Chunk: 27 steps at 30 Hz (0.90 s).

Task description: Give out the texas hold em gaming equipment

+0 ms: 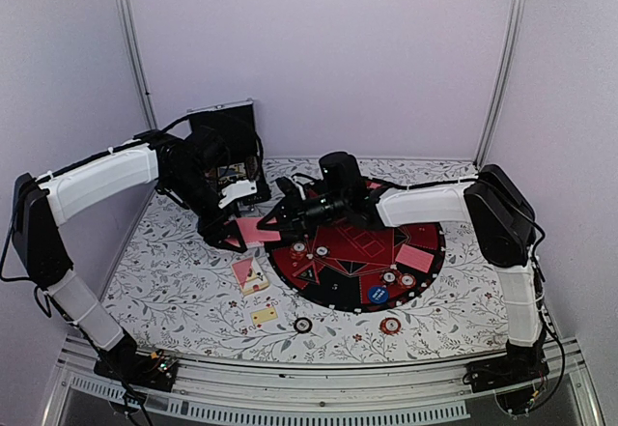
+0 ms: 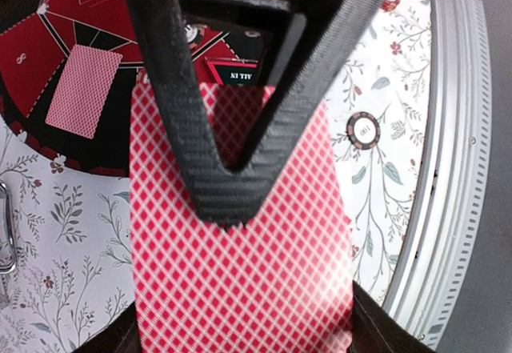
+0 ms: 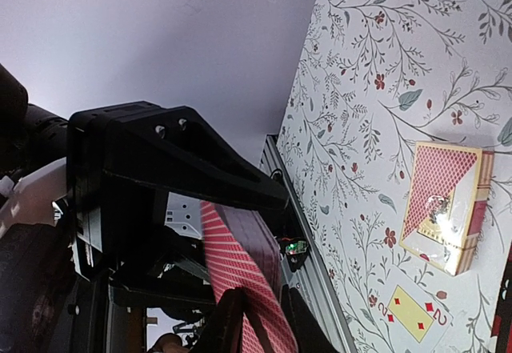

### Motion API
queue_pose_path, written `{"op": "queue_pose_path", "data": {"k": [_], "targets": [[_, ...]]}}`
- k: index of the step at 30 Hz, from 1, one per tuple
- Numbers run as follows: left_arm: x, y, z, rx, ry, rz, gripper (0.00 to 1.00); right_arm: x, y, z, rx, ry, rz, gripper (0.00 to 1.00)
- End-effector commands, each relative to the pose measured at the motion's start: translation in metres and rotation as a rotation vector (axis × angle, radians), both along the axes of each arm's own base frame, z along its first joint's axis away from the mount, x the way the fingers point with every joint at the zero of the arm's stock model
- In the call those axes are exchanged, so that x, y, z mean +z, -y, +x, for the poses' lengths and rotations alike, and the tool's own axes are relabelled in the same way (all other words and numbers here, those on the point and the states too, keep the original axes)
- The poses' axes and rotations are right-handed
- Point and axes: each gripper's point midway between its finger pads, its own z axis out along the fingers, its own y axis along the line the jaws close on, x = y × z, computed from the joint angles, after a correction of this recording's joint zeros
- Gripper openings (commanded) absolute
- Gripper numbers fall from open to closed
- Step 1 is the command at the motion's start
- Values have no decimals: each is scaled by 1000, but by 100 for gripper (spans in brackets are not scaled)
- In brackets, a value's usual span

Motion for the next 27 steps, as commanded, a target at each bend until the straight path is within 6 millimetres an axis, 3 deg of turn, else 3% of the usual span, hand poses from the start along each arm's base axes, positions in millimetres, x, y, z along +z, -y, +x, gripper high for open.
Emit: {"op": "queue_pose_path", "data": {"k": [1,4,7,14,20,27], "targets": [[11,8,-3,-20,15,-50,2,-9,18,6,-36,-33,-53,18],[11,8,-3,-19,14,-50,2,-6,26,8,-46,-30,-53,13],[9,7,-4,-20,12,-48,2,-3,32,10,-55,-30,-51,1],[10,6,-4,-17,13,-48,2,8,47,23,-82,-26,-39,0],[11,5,-6,-19,14,-47,1,1,68,53,-136,-25,-46,0],[12,4,-8,-20,12,-48,1,-31,79,103,-207,-25,-93,0]]}}
